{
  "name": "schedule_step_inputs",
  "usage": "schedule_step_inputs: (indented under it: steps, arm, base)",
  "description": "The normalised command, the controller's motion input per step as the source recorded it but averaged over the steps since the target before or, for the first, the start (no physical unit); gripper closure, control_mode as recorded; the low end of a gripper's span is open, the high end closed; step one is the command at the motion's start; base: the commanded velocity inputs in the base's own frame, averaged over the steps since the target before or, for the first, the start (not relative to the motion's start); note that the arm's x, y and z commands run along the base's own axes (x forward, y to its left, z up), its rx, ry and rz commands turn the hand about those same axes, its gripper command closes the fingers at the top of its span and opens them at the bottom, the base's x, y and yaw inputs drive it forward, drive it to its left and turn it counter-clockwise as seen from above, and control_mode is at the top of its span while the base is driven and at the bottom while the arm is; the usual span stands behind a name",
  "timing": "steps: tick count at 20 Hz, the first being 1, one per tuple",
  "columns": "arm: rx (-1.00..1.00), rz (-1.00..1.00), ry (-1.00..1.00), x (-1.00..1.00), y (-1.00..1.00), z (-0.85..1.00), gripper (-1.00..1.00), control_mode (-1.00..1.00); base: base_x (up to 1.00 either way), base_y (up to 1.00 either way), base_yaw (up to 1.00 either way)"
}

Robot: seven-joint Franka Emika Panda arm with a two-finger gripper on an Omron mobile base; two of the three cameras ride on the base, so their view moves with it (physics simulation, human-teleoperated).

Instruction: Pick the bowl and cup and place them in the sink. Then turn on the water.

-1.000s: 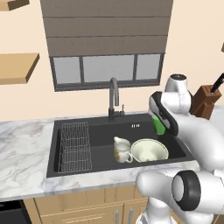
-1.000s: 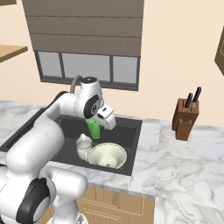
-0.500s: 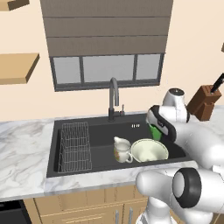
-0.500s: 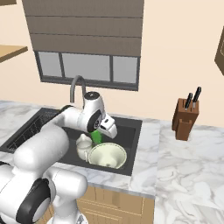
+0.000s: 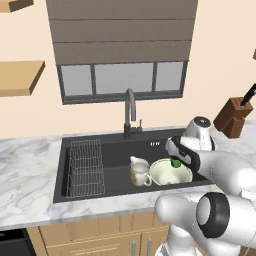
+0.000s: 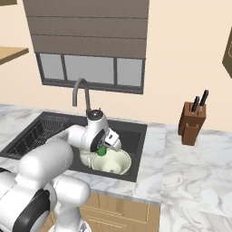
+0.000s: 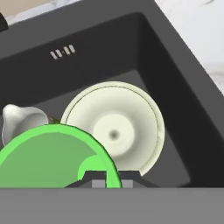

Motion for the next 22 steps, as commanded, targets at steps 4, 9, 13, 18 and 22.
schedule_step_inputs:
  steps: [4,9,13,18,22]
  arm:
    - [0.0,0.02,-0.03,0.07,0.0,-0.29,1.0,-1.0]
    - [0.0,0.0,-0.01,0.14,0.0,-0.22,1.0,-1.0]
    - [0.0,0.01,0.0,0.07,-0.01,-0.12,1.0,-1.0]
    - [0.0,0.01,0.0,0.0,-0.01,-0.06,1.0,-1.0]
    - [0.0,0.0,0.0,0.0,-0.02,-0.05,1.0,-1.0]
  base:
    - [0.0,0.0,0.0]
    - [0.0,0.0,0.0]
    - [0.0,0.0,0.0]
    - [0.0,0.0,0.0]
    - [0.0,0.0,0.0]
